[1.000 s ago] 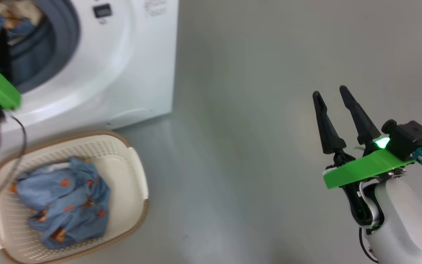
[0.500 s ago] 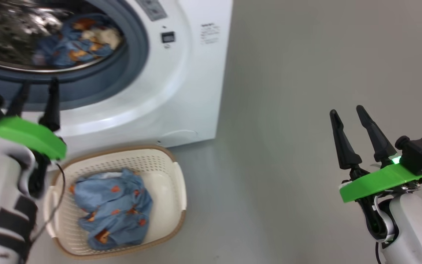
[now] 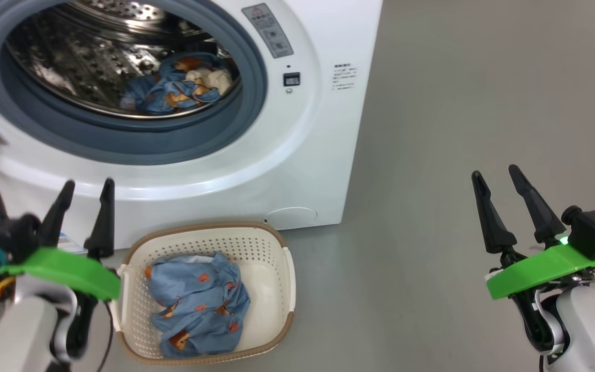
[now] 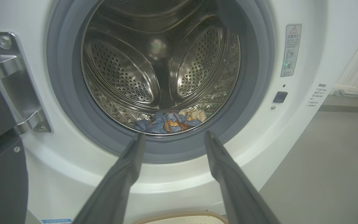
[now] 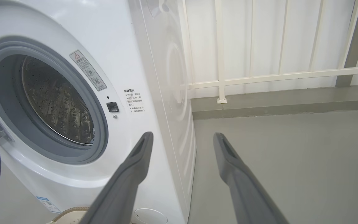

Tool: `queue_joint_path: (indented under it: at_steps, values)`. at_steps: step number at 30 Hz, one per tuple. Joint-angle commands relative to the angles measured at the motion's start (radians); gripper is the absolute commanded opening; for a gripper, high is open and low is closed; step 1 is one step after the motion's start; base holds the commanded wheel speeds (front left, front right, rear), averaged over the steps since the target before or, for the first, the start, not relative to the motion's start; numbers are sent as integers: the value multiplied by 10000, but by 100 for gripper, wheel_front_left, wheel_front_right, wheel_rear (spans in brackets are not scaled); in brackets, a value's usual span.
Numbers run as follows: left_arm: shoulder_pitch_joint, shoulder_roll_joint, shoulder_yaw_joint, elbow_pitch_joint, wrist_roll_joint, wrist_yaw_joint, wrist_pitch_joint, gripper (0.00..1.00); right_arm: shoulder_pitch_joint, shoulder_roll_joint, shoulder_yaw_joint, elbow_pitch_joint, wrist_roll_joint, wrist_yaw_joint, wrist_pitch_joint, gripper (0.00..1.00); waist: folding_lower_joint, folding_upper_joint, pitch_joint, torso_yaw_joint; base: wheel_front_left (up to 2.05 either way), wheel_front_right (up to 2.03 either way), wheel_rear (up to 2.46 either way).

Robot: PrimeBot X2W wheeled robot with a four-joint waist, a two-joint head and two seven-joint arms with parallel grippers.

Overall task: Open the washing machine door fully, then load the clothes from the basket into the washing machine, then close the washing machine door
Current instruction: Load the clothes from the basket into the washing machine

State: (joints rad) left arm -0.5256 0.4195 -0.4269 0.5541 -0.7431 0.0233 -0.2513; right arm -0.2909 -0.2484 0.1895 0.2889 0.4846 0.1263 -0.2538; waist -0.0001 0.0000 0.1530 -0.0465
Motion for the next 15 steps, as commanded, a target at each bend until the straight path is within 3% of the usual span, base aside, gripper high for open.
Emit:
queue_joint_path:
  at_steps: [1,7,15]
  values:
    - [82,438,469,-444,152,121,-102,100,141,-146,122,-245,45,44,-80,100,1,0,-89,128,0,0,0]
    - [1155,373,841,-1798,482,620,-103,100,213,-195,102,-259,43,44,-80,100,1,0,-84,263,0,0,0]
    - [1931,328,1080,-2710,890,966,-104,100,167,-298,181,-242,-47,44,-80,100,1,0,-138,261,0,0,0]
